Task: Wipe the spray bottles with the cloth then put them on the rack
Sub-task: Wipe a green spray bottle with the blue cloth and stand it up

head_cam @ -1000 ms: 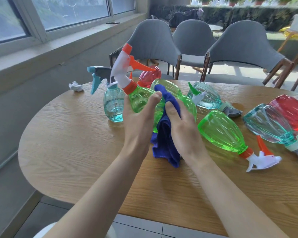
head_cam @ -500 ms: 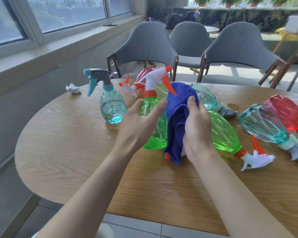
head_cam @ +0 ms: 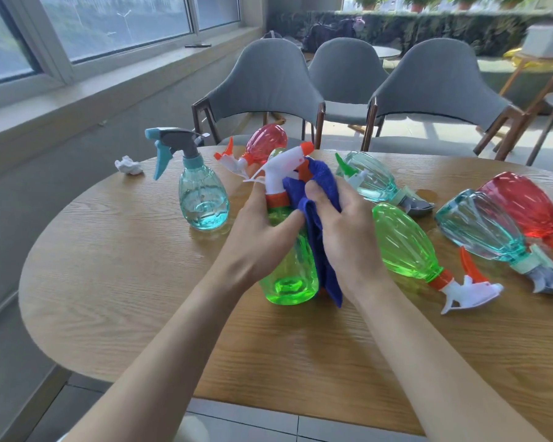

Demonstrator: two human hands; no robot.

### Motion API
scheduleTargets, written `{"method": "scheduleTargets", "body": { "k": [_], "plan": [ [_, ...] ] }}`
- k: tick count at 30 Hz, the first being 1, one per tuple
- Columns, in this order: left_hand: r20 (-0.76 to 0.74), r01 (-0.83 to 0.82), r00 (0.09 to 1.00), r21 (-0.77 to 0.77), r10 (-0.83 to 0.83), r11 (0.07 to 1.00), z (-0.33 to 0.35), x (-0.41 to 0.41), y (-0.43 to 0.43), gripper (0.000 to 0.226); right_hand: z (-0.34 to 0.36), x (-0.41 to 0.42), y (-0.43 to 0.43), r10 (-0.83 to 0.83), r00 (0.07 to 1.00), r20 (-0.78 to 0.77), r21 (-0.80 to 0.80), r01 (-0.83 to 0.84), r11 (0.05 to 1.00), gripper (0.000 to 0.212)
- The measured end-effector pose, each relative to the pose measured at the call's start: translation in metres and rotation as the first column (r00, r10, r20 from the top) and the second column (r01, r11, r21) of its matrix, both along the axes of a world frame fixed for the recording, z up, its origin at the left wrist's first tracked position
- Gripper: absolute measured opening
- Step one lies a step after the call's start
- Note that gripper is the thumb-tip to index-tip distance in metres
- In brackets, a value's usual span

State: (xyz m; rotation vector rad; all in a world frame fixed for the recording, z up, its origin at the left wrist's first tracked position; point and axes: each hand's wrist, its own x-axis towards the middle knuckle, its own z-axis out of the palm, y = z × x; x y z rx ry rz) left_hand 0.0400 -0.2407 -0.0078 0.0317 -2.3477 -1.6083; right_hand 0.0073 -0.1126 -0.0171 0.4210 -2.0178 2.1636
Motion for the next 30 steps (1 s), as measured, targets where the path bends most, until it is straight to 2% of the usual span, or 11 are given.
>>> {"method": "scheduleTargets", "body": {
  "k": [4,7,12,15,17,22,26,30],
  "plan": [
    [0.015,0.054,0.998,0.071,-0.055,0.996,0.006,0.004,0.002,0.042,0.004,0.000,-0.001,-0.001,0.985,0.174,-0.167,0.031,0.986,0.022],
    [0.015,0.055,0.998,0.039,-0.055,0.998,0.003,0.004,0.000,0.041,0.002,-0.001,0.000,-0.006,0.972,0.237,-0.178,0.050,0.983,0.028],
    [-0.043,-0.028,0.999,0.045,0.030,0.999,0.003,-0.001,-0.001,0.032,0.002,-0.001,-0.002,-0.209,0.977,0.036,0.124,0.203,0.971,0.027],
    [-0.022,-0.085,0.996,0.101,0.088,0.991,0.006,-0.005,-0.005,0.028,0.003,-0.001,0.002,-0.303,0.952,-0.053,0.207,0.307,0.929,0.021],
    [-0.002,-0.088,0.996,0.149,0.089,0.985,0.005,-0.006,-0.008,0.023,0.003,0.001,0.003,-0.342,0.927,-0.153,0.239,0.370,0.898,0.028],
    [-0.045,0.010,0.999,0.168,-0.002,0.986,-0.001,-0.006,-0.002,0.016,-0.002,0.007,-0.007,-0.254,0.881,-0.399,0.304,0.388,0.870,0.036],
    [-0.048,0.022,0.999,0.213,-0.012,0.977,-0.006,-0.009,-0.002,0.010,-0.009,0.014,-0.020,-0.143,0.904,-0.402,0.383,0.308,0.871,0.043],
    [-0.055,-0.010,0.998,0.169,0.019,0.986,-0.006,-0.006,-0.003,0.015,-0.008,0.015,-0.017,-0.093,0.906,-0.412,0.333,0.245,0.911,0.040]
  ]
}}
